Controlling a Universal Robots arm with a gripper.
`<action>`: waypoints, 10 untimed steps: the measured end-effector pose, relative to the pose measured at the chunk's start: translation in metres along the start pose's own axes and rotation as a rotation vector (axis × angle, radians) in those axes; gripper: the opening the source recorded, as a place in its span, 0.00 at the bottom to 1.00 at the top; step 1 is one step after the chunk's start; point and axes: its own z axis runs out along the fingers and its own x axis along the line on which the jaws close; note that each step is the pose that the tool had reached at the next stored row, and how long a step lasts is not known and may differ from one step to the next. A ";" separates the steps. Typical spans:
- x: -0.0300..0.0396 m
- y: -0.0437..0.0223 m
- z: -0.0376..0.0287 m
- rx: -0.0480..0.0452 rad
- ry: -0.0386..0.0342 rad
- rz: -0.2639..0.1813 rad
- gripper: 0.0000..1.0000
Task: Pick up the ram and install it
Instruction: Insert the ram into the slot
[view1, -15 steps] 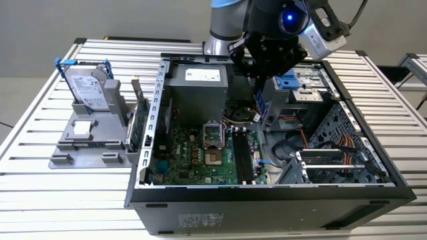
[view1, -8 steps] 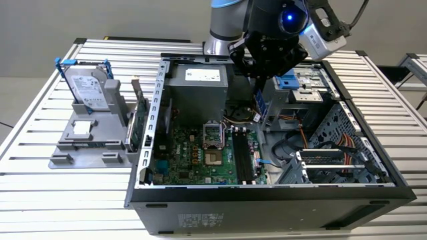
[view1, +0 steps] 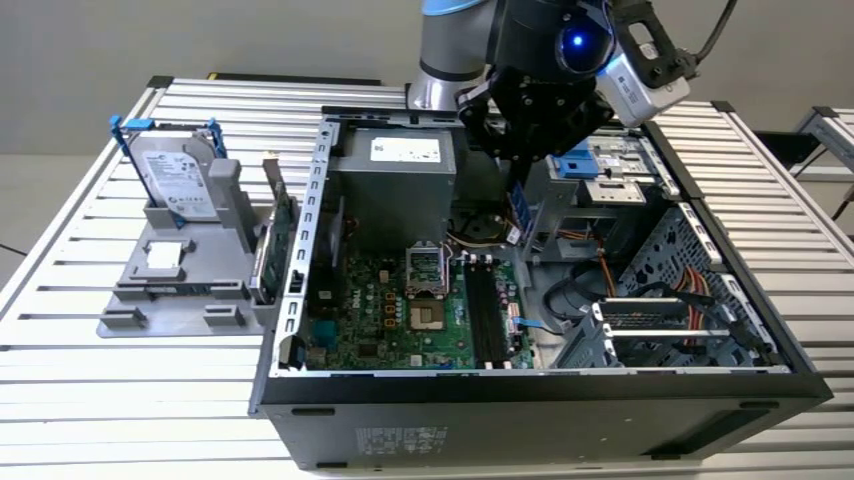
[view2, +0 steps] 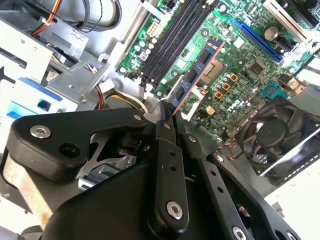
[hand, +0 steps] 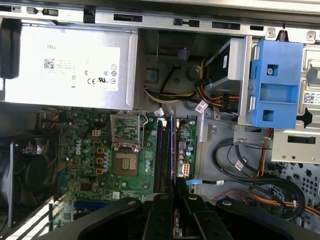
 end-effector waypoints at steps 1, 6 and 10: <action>0.0000 0.0000 0.0006 0.0002 0.0000 0.000 0.00; 0.0001 0.0000 0.0036 0.0011 0.0000 0.000 0.00; 0.0001 0.0000 0.0061 0.0013 0.0000 0.000 0.00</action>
